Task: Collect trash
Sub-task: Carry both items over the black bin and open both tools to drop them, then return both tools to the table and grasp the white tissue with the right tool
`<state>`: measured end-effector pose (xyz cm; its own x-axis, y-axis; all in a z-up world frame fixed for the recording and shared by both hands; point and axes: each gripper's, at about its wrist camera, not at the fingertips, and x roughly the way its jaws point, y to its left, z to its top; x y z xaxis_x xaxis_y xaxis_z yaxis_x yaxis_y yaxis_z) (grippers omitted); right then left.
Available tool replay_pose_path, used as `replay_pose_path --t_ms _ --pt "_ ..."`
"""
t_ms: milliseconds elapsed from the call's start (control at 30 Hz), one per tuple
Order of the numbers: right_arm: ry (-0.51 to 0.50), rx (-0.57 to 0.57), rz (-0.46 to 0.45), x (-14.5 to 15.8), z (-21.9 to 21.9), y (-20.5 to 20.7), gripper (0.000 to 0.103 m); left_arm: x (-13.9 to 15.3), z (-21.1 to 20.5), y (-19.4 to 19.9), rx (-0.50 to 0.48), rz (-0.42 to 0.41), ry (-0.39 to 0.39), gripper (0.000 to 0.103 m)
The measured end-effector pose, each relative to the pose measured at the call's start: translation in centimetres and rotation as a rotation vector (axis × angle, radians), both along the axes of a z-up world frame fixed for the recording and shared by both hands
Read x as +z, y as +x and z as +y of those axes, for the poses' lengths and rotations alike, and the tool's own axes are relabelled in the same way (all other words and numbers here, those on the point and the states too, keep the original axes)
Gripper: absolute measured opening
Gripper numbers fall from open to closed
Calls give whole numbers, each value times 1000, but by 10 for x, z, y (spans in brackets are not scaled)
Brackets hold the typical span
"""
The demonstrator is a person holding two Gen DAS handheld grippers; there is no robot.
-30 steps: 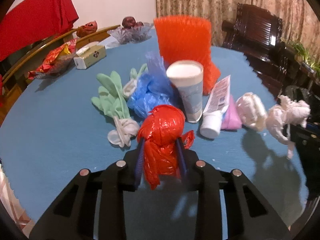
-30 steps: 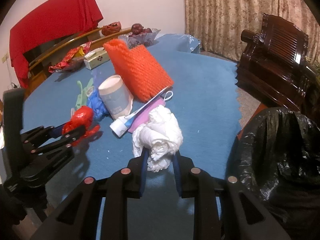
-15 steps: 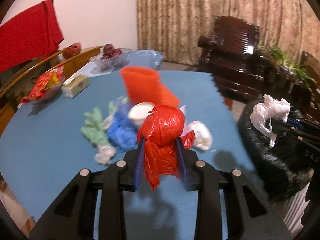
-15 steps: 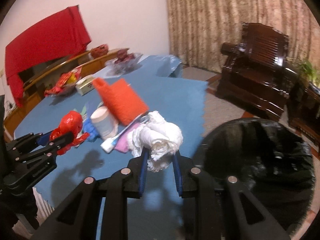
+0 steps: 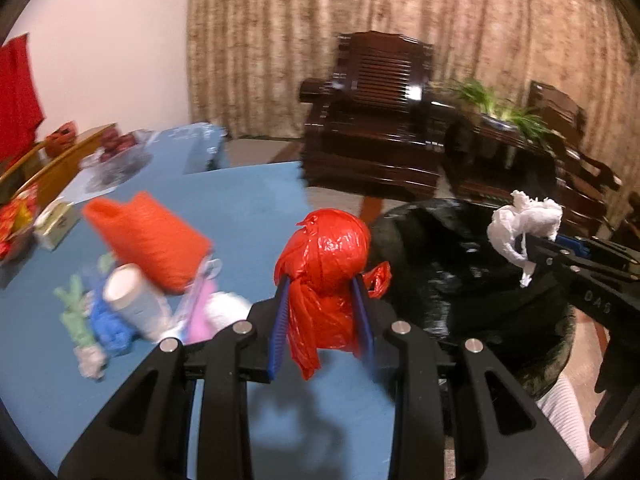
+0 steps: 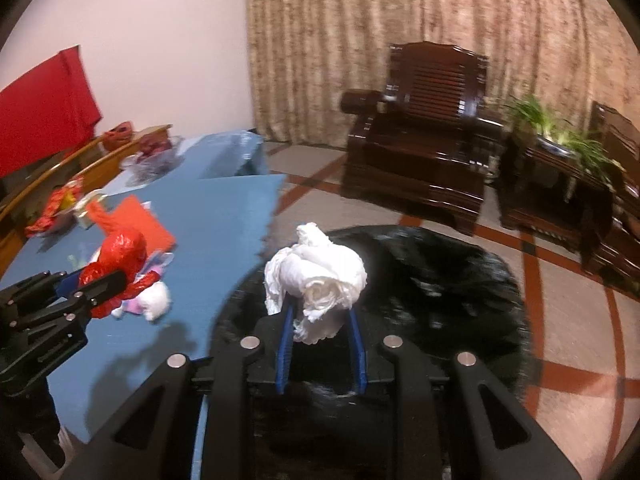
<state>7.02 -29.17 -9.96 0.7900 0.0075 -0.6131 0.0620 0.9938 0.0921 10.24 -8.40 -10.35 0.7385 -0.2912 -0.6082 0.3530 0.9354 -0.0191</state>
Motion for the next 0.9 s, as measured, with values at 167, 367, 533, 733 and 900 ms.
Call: replay_pose_path --t_ms 167,367,533,733,900 --pt "-12 -60 23 -9 -28 2 27 -9 -40 14 -71 20 -5 30" --pt "-18 -131 32 -15 -54 -2 53 -18 -77 26 -143 44 -20 56" --pt "-31 -171 9 -15 -61 -11 85 -16 -73 26 -136 28 -30 75" --pt "-1 -157 -16 -9 -51 -12 97 -7 -33 19 -51 1 -28 90" --pt "14 -97 -27 -5 -22 -4 97 -3 16 9 55 -20 -7 92"
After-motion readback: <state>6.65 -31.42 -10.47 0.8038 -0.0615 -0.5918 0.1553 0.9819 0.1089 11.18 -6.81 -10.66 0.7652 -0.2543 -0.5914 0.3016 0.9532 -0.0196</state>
